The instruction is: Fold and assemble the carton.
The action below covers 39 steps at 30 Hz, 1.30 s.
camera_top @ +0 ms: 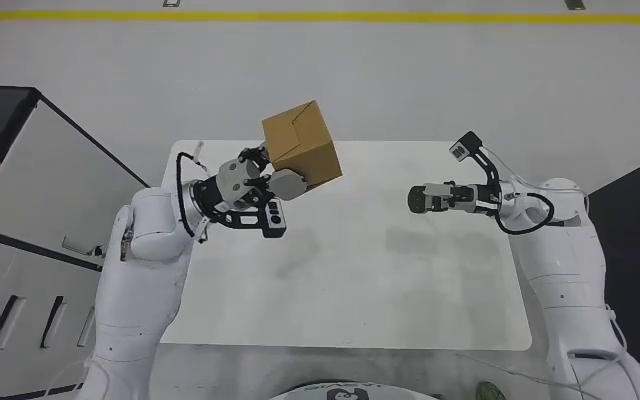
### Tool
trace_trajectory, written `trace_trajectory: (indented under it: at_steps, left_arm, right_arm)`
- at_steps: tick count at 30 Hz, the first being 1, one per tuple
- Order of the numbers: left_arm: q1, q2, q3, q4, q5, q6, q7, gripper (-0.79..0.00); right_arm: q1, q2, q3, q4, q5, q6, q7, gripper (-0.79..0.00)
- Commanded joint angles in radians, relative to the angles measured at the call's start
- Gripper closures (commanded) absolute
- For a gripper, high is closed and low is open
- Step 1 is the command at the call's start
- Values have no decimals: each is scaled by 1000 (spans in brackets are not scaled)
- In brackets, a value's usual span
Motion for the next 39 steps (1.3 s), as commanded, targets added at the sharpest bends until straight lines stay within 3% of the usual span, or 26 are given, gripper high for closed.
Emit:
trace_trajectory:
  at_steps: [1, 6, 9, 15, 23, 32, 35, 39]
  left_arm:
    - [0, 0, 0, 0, -4, -2, 2, 0]
    - [-4, 1, -15, 4, 48, -22, -13, 0]
    - [-15, -1, -41, 16, 207, 58, -118, 0]
    - [-28, 2, -38, -5, 599, 83, -468, 0]
    - [-51, 36, 12, 49, 1227, 47, -1015, 0]
    - [-51, 36, 12, 49, 1227, 47, -1015, 0]
    - [-52, 40, 23, 21, 1311, -20, -1054, 0]
    - [-59, 58, 32, 35, 1574, -207, -1264, 0]
  right_arm:
    - [0, 0, 0, 0, 0, 0, 0, -785]
    - [0, 0, 0, 0, 0, 0, 0, -785]
    - [0, 0, 0, 0, 0, 0, 0, -785]
    - [0, 0, 0, 0, 0, 0, 0, -785]
    - [0, 0, 0, 0, 0, 0, 0, -785]
    - [0, 0, 0, 0, 0, 0, 0, -785]
    - [0, 0, 0, 0, 0, 0, 0, -785]
    - [0, 0, 0, 0, 0, 0, 0, -785]
